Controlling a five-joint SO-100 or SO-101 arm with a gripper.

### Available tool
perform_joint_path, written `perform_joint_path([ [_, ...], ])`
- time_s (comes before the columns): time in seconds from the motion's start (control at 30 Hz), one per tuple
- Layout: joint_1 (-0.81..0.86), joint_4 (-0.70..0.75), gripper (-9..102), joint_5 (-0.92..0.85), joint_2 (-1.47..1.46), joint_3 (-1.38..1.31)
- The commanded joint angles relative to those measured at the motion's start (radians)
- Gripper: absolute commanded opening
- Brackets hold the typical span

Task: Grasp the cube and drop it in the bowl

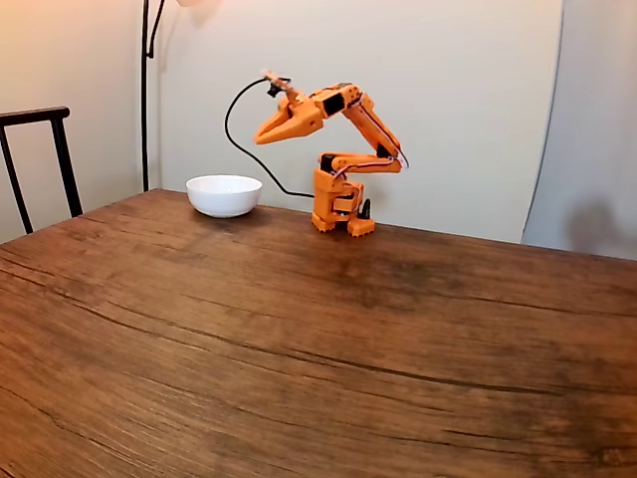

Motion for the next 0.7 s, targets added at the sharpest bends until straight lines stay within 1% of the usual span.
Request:
perform_joint_path([
  [0.0, -0.100, -0.006, 1, -0.077, -0.006, -0.032],
  [0.1, -0.181, 0.005, 1, -0.109, -0.008, -0.026],
  [0.23, -0.298, 0.006, 1, -0.109, -0.008, -0.026],
  [0.5, -0.597, 0.006, 1, -0.104, -0.008, -0.023],
  [0.67, -0.680, 0.005, 1, -0.109, -0.008, 0.066],
])
